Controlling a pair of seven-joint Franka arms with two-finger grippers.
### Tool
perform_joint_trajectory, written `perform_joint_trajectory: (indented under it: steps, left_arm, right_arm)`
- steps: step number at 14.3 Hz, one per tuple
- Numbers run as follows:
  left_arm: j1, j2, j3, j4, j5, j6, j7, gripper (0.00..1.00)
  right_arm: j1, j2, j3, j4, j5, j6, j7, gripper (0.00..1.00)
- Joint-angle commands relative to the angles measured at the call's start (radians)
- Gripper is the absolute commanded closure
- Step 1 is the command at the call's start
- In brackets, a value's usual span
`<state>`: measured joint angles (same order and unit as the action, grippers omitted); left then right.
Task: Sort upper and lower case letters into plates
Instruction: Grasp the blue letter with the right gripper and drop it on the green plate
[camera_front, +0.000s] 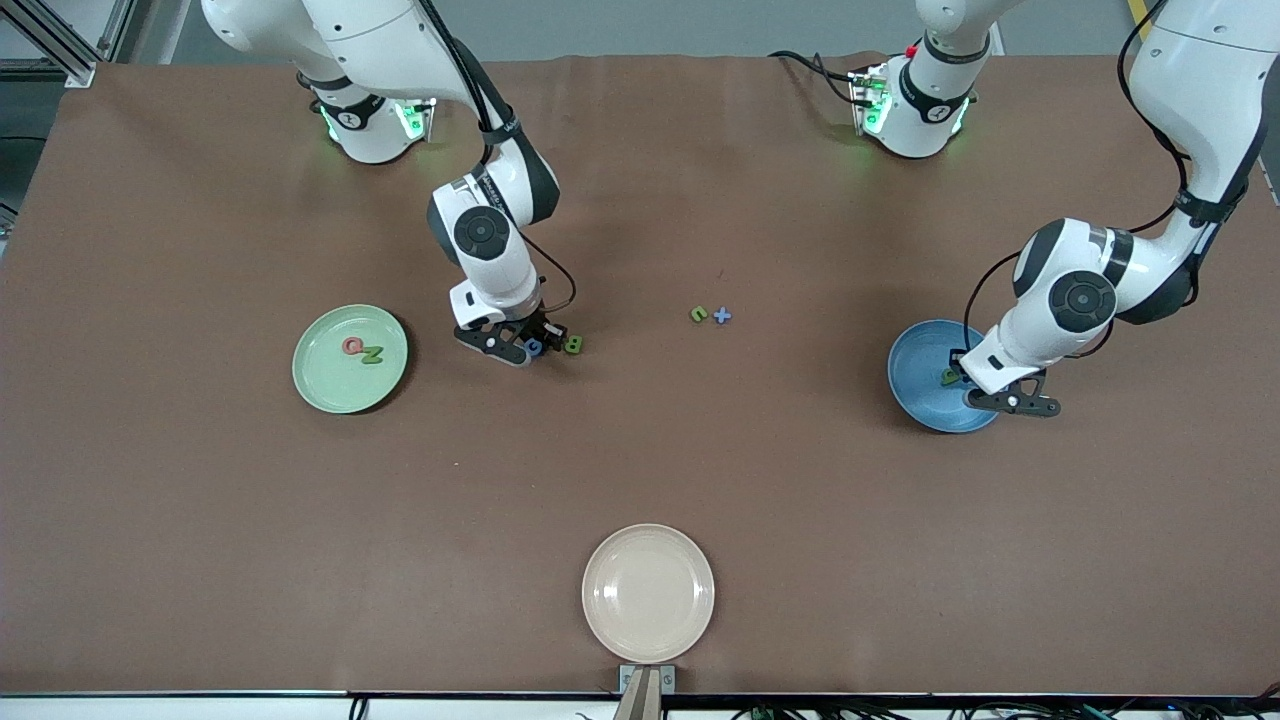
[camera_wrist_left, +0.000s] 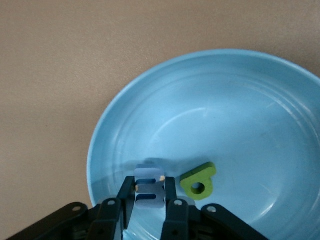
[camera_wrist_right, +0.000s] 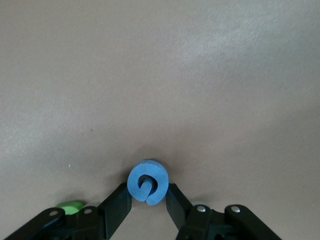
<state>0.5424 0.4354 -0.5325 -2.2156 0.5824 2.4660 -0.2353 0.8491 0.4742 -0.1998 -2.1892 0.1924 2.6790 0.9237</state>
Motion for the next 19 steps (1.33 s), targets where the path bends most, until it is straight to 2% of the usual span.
perform_joint_trajectory:
  steps: [1,3,5,8,11,13,16,18,19]
  left_arm:
    - [0.007,-0.021,-0.014,0.01,0.022,-0.002,-0.015,0.0]
    - [0.004,-0.044,-0.05,0.013,0.019,-0.018,-0.033,0.0]
    - [0.004,-0.056,-0.111,0.037,0.01,-0.102,-0.093,0.0]
    - [0.005,-0.057,-0.222,0.071,-0.006,-0.186,-0.247,0.0]
    - [-0.013,-0.044,-0.316,0.068,-0.026,-0.188,-0.462,0.0]
    - [-0.051,-0.032,-0.368,0.073,-0.027,-0.188,-0.659,0.0]
    - [-0.146,-0.018,-0.376,0.073,-0.032,-0.177,-0.948,0.0]
    - [-0.206,-0.012,-0.374,0.073,-0.068,-0.173,-1.042,0.0]
    - [-0.225,-0.004,-0.374,0.071,-0.073,-0.15,-1.073,0.0]
  right_arm:
    - [-0.015,-0.037,-0.053,-0.007,-0.001,-0.071,-0.103,0.99]
    - [-0.018,-0.103,-0.136,-0.007,-0.001,-0.196,-0.242,0.99]
    - [-0.041,-0.167,-0.212,-0.009,-0.001,-0.302,-0.397,0.99]
    - [-0.12,-0.213,-0.302,-0.024,-0.001,-0.369,-0.671,0.99]
    - [-0.238,-0.204,-0.308,-0.035,-0.001,-0.361,-0.845,0.99]
    - [-0.275,-0.195,-0.308,-0.047,-0.001,-0.347,-0.894,0.98]
    - [-0.307,-0.163,-0.306,-0.05,-0.001,-0.311,-0.93,0.97]
    - [-0.312,-0.144,-0.305,-0.049,0.002,-0.297,-0.933,0.8]
    - [-0.312,-0.143,-0.305,-0.049,0.002,-0.295,-0.933,0.37]
